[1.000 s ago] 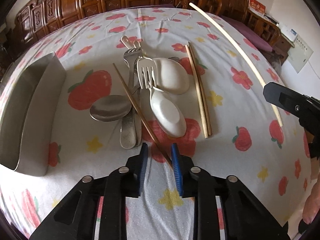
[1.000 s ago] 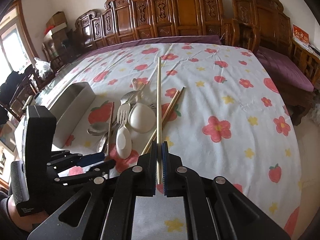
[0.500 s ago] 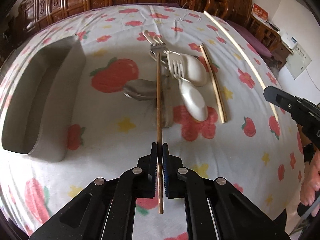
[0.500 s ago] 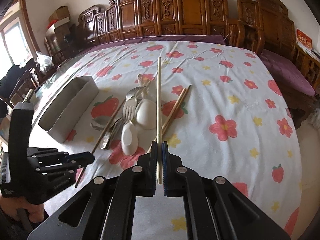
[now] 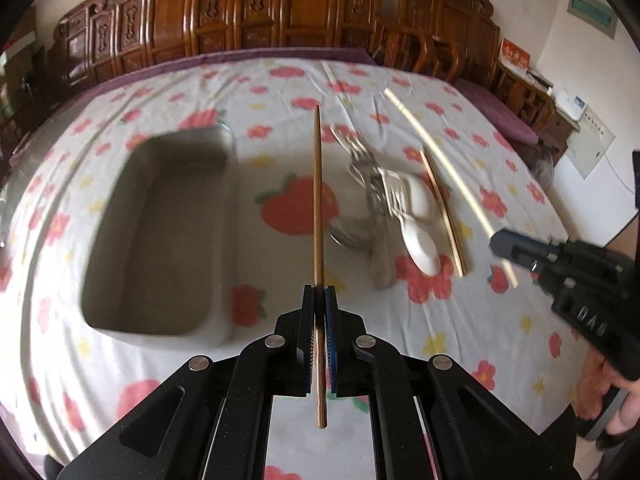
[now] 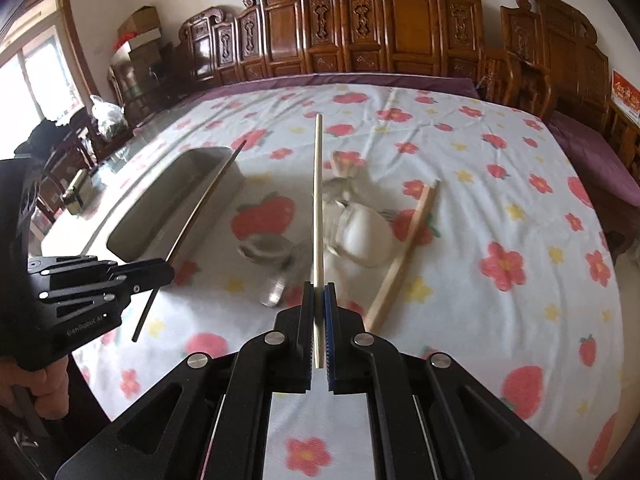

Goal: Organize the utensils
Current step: 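Carry both held chopsticks over the steel tray with both tools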

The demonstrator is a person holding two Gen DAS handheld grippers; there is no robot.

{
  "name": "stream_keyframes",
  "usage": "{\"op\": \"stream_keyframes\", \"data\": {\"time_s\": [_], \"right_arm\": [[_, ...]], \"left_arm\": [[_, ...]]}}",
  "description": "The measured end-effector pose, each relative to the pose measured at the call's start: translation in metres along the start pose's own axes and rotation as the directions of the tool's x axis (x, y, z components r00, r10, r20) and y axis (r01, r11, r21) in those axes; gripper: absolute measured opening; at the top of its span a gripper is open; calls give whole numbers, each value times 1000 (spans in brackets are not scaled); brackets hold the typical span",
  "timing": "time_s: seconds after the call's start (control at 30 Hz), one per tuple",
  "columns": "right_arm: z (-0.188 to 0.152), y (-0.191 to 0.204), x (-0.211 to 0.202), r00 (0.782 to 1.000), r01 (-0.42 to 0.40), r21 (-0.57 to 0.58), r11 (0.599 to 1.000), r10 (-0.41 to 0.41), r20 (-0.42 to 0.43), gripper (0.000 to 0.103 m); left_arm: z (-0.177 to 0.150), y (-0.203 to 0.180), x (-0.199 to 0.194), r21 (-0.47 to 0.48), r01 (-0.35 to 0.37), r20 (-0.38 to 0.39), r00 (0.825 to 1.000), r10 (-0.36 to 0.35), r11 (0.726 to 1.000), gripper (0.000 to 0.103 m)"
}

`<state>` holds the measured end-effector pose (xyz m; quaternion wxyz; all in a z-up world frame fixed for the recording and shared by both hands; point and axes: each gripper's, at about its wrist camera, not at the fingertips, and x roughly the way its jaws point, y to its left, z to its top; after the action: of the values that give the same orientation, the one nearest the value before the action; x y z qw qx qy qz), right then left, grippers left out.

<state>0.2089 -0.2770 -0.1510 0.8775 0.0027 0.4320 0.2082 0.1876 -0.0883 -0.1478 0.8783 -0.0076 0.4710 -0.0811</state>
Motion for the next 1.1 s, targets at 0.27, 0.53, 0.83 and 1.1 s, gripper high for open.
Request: {"op": "stream_keyframes", "data": {"time_s": [0.27,0.53,0.83,1.1], "right_arm": [[17,52,5,998,-56,-14,998,56,25,6],[29,93,15,996,-87,-21,996,87,29,6],[31,122,27,996,-85,-31,996,85,16,6],[34,131,38,998,-55,-9,998,55,23,6]], "left_arm": [[24,48,-28,-44,19,58,998,-16,999,4],[34,94,-30,-67,-10,42,999,12,998,4],[43,126,-10,-64,-11,22,1000,12,998,4],[41,139,12,-66,-27,-8,1000,26,997,4]]}}
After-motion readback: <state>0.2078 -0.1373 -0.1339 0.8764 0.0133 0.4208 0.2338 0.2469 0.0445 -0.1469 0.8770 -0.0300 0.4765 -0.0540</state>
